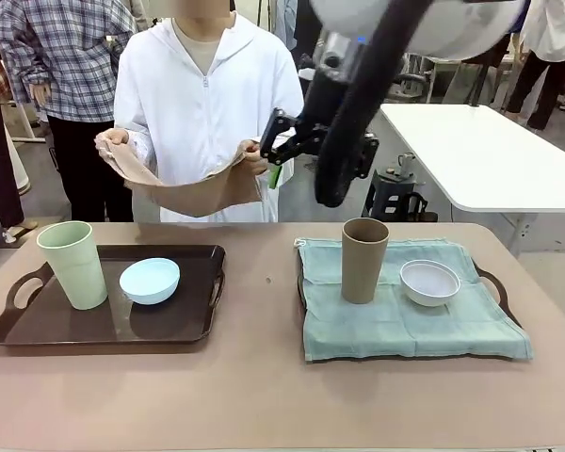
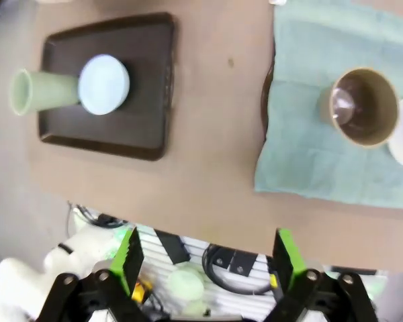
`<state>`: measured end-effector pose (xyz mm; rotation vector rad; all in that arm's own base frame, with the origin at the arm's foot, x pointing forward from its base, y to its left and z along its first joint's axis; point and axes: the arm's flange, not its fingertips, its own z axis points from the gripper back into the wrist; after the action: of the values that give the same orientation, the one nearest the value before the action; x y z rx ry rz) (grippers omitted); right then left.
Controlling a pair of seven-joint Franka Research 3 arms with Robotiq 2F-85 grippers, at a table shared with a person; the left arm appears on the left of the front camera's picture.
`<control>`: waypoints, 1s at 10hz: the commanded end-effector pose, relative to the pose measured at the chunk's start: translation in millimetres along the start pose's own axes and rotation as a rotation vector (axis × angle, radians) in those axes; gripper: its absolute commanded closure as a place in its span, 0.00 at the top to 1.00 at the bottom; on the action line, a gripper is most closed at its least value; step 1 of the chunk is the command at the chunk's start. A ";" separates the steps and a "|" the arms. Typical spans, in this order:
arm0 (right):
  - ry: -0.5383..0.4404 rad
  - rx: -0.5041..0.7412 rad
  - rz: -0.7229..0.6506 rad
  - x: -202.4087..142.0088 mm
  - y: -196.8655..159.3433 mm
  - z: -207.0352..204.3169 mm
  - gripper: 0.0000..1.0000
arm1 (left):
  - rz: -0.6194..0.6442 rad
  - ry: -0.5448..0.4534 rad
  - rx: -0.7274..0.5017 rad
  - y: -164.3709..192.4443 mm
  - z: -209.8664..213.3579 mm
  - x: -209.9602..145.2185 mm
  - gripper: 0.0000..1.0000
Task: Set up a tray with a mat and arrange the tableware.
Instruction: Pick up the Picnic Bowl and Reusable plastic cup from the Handle tray in front of the human's position and hold them in the air.
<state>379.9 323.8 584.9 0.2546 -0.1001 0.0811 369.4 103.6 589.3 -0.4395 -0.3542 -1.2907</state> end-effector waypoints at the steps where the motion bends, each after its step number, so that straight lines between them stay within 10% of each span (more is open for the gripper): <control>1: 0.010 -0.046 -0.043 14.6 24.7 -11.7 1.00 | -0.143 -0.023 0.014 18.6 -4.9 13.3 1.00; 10: 0.030 -0.047 -0.019 18.6 29.7 -30.6 1.00 | -0.240 -0.015 0.020 39.8 -8.6 11.7 1.00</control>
<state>395.7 351.8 568.1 0.2117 -0.0652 0.0600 398.3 90.3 586.8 -0.4026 -0.3814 -1.4418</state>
